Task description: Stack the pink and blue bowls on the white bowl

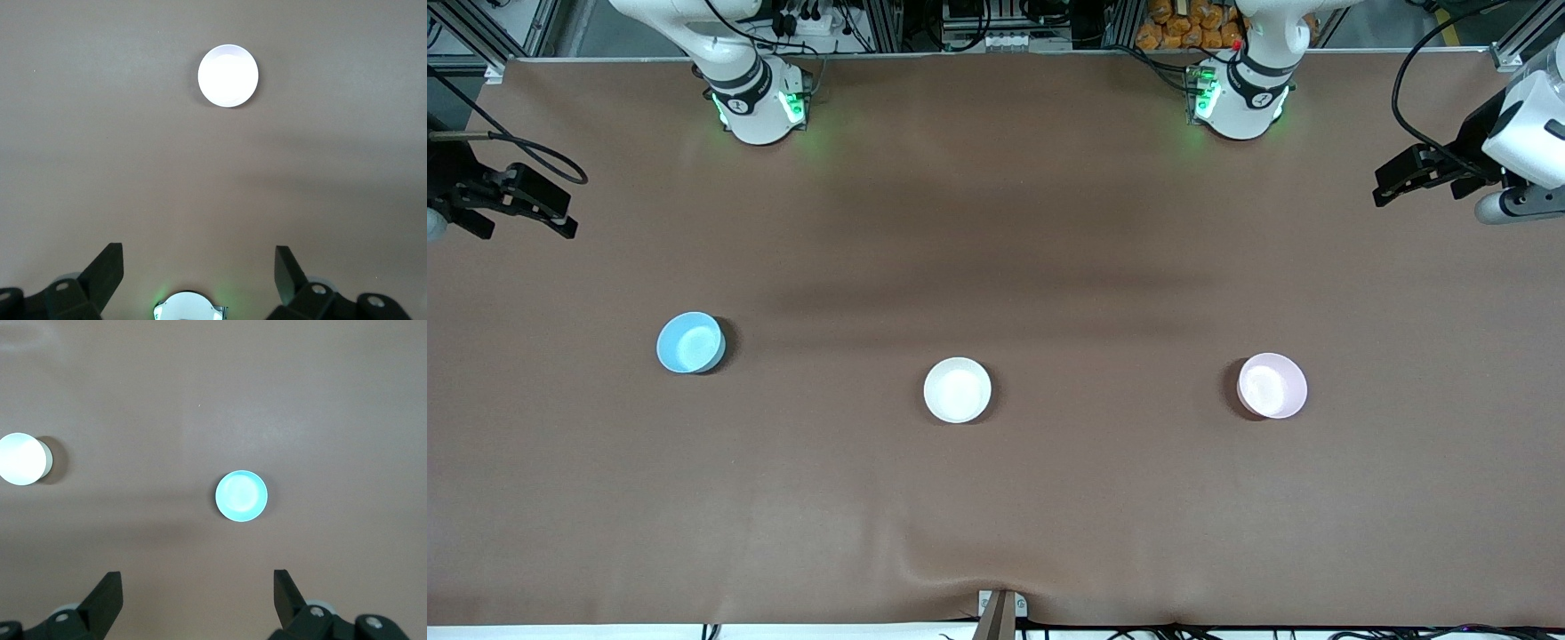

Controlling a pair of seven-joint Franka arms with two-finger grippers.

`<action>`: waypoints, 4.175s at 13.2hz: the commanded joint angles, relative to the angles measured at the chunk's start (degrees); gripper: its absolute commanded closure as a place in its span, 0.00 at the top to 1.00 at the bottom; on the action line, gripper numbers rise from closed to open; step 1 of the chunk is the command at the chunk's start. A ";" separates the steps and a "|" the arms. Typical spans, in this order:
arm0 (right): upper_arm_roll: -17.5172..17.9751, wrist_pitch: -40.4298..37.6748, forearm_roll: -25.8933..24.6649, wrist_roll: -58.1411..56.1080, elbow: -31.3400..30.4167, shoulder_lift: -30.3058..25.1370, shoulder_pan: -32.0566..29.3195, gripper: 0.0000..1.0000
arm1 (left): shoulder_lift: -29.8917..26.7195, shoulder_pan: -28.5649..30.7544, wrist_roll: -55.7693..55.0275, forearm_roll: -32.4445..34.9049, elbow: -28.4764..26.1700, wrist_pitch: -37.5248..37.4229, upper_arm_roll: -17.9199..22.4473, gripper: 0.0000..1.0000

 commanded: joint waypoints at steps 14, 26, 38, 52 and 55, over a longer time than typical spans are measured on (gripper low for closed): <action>0.43 0.01 0.76 -0.40 0.38 0.20 -0.95 1.00 | 15.22 4.84 0.18 0.96 -12.14 27.81 -0.04 1.00; 0.43 0.01 0.76 -0.48 0.38 0.20 -0.95 1.00 | 29.63 4.84 0.89 1.04 -18.23 52.36 -0.04 1.00; 0.43 -0.08 0.76 -0.48 0.29 0.20 -0.95 1.00 | 36.23 4.93 0.97 1.04 -18.05 58.44 0.14 0.28; 0.43 0.01 0.76 -0.48 0.38 0.20 -0.95 1.00 | 26.84 4.40 -6.03 0.25 -16.83 48.52 -7.58 0.00; 0.43 0.01 0.76 -0.48 0.38 0.20 -0.95 1.00 | 26.56 4.14 -18.50 0.25 -14.02 46.58 -13.90 0.00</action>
